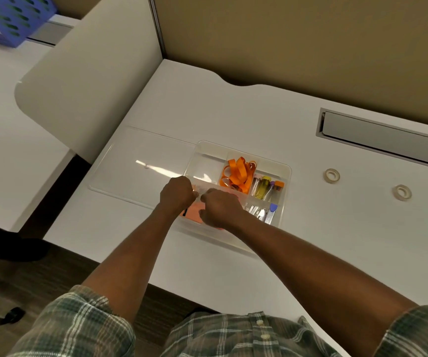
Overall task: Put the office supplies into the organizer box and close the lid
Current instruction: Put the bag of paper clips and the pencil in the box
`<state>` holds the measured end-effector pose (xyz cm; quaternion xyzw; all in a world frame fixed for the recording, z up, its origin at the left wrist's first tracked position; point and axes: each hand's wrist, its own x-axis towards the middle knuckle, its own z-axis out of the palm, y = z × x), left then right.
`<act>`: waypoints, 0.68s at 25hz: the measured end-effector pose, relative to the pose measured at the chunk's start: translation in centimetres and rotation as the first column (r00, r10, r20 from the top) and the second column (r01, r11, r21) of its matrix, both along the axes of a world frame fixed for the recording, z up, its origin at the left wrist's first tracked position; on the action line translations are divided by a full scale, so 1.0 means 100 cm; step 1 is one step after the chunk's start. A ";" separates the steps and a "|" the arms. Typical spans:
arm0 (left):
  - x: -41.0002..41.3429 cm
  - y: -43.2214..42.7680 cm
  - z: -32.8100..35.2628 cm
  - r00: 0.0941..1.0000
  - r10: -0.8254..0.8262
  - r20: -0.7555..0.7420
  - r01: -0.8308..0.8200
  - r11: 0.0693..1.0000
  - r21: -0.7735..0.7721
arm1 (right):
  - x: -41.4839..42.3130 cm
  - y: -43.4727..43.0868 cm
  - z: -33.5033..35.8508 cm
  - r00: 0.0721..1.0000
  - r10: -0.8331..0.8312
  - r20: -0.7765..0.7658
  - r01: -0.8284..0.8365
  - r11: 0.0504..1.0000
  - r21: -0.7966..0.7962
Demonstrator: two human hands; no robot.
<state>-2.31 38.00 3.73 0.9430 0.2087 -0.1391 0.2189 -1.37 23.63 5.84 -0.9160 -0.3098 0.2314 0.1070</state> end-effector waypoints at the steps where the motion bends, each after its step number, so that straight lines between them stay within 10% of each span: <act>1: -0.001 -0.001 -0.003 1.000 -0.016 -0.010 0.017 0.999 0.046 | -0.002 0.000 -0.001 0.999 0.039 -0.002 -0.039 0.997 -0.066; 9: -0.010 -0.016 -0.023 0.999 -0.021 0.045 0.011 0.979 0.203 | -0.012 0.011 -0.001 0.995 0.093 -0.040 -0.100 0.966 -0.237; 17: -0.013 -0.020 -0.028 0.993 0.052 0.101 -0.066 0.988 0.142 | -0.012 -0.006 -0.006 0.999 0.042 -0.033 -0.043 0.999 -0.010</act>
